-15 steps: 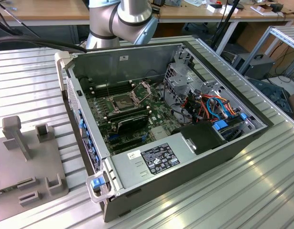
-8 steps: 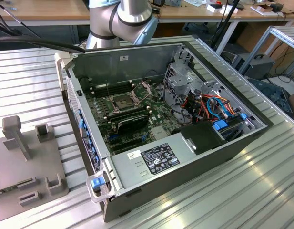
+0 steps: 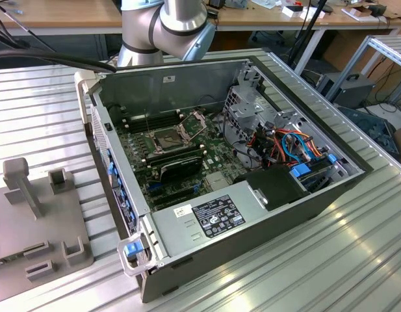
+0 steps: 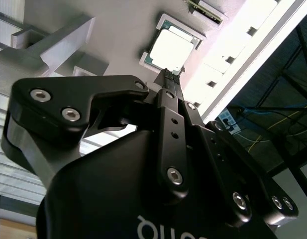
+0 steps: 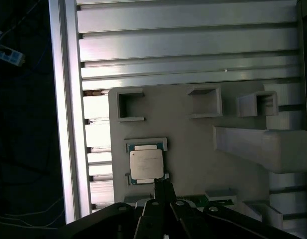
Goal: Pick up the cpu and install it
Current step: 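Reach for the cpu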
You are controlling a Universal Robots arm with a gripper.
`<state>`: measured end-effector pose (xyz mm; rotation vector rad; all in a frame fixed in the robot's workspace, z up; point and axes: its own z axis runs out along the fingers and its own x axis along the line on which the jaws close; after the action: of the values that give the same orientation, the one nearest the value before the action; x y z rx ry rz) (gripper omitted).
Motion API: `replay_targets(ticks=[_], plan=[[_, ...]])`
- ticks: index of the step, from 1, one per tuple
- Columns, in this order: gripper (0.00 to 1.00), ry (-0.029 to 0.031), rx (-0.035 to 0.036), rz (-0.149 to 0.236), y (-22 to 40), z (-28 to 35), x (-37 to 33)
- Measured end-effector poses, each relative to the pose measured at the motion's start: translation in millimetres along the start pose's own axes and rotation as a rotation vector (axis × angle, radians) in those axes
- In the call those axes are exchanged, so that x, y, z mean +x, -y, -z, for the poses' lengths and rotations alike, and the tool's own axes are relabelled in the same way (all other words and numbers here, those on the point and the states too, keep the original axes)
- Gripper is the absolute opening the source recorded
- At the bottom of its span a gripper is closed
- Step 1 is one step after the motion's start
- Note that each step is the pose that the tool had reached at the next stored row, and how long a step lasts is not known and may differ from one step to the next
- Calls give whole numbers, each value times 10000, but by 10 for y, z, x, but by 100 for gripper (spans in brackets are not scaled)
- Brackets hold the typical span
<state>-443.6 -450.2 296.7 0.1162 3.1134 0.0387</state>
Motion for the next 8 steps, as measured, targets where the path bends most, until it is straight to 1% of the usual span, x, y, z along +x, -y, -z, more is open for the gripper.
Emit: replay_targets(ticks=[2, 3, 4, 5, 8], plan=[[11, 0, 0, 0, 0, 0, 0], [11, -13, 1, 0, 0, 0, 1], [11, -33, 2, -3, 0, 0, 2], [11, -93, 6, -2, 0, -1, 0], [11, -102, 8, -3, 0, 0, 1]])
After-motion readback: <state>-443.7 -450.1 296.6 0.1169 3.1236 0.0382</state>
